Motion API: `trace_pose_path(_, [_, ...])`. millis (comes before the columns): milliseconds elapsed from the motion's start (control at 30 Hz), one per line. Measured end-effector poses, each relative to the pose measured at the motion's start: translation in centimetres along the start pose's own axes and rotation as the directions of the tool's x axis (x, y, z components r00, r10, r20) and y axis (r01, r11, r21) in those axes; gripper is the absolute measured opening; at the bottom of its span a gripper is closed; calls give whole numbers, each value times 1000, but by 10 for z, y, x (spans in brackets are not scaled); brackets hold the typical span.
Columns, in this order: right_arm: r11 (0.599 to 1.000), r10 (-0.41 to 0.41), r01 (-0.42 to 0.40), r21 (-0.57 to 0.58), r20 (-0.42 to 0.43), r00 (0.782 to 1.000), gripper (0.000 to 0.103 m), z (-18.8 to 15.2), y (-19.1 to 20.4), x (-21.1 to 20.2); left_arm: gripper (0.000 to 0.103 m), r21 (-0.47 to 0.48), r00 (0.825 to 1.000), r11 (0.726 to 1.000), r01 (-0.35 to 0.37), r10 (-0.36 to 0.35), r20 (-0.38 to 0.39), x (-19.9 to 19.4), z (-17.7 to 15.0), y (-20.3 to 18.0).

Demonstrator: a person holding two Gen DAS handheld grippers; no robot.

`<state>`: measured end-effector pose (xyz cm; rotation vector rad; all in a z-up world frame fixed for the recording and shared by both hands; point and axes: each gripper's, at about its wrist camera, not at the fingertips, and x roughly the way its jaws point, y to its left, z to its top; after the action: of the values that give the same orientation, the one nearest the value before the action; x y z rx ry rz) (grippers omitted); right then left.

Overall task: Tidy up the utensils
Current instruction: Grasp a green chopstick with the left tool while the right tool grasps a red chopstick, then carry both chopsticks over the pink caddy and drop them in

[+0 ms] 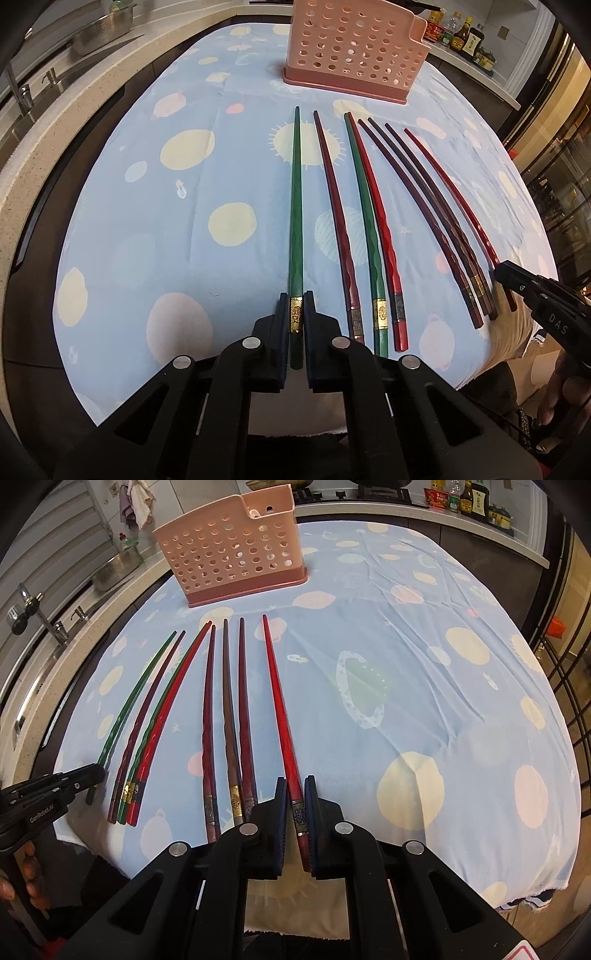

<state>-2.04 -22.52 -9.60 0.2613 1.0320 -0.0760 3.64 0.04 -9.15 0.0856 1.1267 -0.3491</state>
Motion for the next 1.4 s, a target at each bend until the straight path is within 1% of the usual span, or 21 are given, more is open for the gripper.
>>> trace_pose_path(167, [1000,-2,3,-27,51,999,8,9,8,-17,7,-6,999,1000,3,-2,43,-18,11,3])
trace_pose_path(300, [999,15,-12,-34,103,995,8,23,12,-33,7,-9,995,1000,5,-4,102,-37,27,3])
trace_pose_path(400, [999,46,-42,-27,150,988,7,39,13,-48,7,-11,989,1000,9,-7,146,-53,41,4])
trace_pose_path(533, [997,70,-64,-35,225,972,7,65,17,-67,7,-9,978,1000,21,-19,206,-72,64,2])
trace_pose_path(700, [995,95,-80,-60,314,945,7,98,24,-88,7,7,960,1000,18,-20,281,-94,97,-3])
trace_pose_path(900, [990,139,-123,-66,397,907,7,140,25,-106,7,22,929,1000,22,-29,368,-119,141,-11])
trace_pose_path(1067, [990,143,-116,-86,455,879,7,168,27,-117,7,40,901,999,8,-25,433,-135,174,-19])
trace_pose_path(1233, [987,161,-132,-93,500,851,7,197,29,-125,7,56,877,998,16,-41,479,-148,206,-27])
trace_pose_path(1333, [984,175,-150,-92,536,826,7,216,30,-132,7,66,851,998,19,-51,523,-162,226,-31])
trace_pose_path(1400, [981,190,-170,-89,564,803,7,231,31,-139,7,71,829,997,22,-58,556,-174,240,-35])
